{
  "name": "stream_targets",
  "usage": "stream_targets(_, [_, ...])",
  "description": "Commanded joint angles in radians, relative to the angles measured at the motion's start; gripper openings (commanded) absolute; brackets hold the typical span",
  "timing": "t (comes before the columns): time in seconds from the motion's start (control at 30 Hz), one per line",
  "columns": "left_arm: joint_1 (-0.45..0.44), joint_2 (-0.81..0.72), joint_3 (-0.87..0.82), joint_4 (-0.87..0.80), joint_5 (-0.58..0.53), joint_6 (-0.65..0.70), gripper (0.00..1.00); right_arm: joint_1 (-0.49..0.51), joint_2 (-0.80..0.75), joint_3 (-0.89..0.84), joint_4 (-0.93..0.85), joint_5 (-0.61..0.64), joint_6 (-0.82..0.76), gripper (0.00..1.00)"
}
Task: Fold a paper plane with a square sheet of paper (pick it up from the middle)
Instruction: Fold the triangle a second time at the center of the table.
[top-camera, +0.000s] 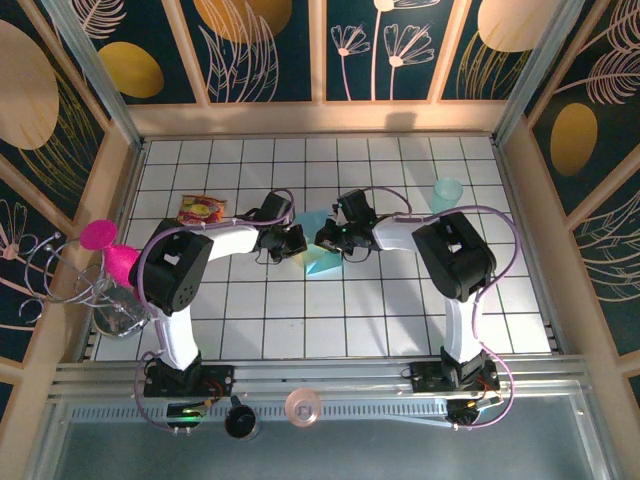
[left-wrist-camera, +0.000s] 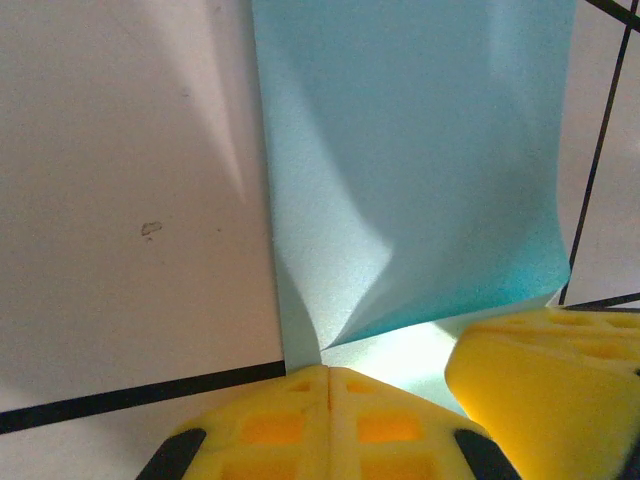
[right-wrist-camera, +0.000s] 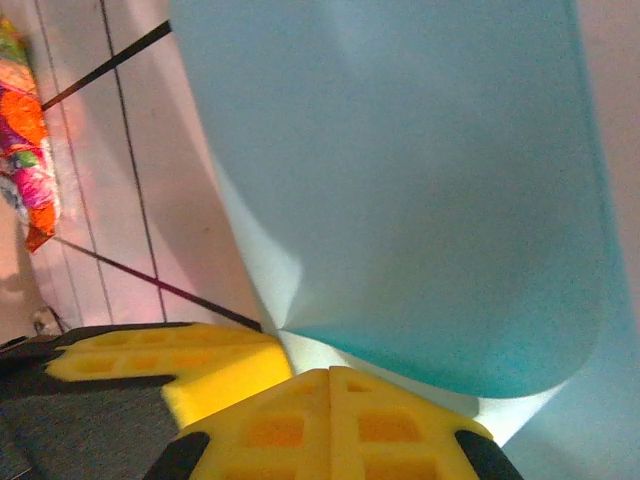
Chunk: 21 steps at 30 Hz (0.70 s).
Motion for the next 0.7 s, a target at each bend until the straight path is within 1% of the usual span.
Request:
stream_targets(0.0, [-0.001,0.034,0.000,-0.066,-0.045,0.019,0.00,-0.013,0.027,0.017,-0.022,0.050,-0.029,0.04])
stream_targets(0.2, [-0.001,0.011,0.009,-0.069,-0.042,0.026,0.00,-0.026,0.041,-0.017,-0.036,0.078,-0.010,0.04])
stream_targets(0.33, [-0.001,-0.055,0.016,-0.052,-0.016,0.025,0.00,-0.027,0.048,-0.032,-0.047,0.082,0.001,0.03])
stream_targets(0.47, [-0.008,-0.115,0.001,-0.025,0.011,0.006,0.03,-0.025,0.054,-0.043,-0.061,0.084,0.013,0.03])
stream_targets(0.67, [-0.084,-0.113,-0.002,0.002,0.033,-0.036,0.05,-0.025,0.063,-0.051,-0.068,0.084,0.034,0.03])
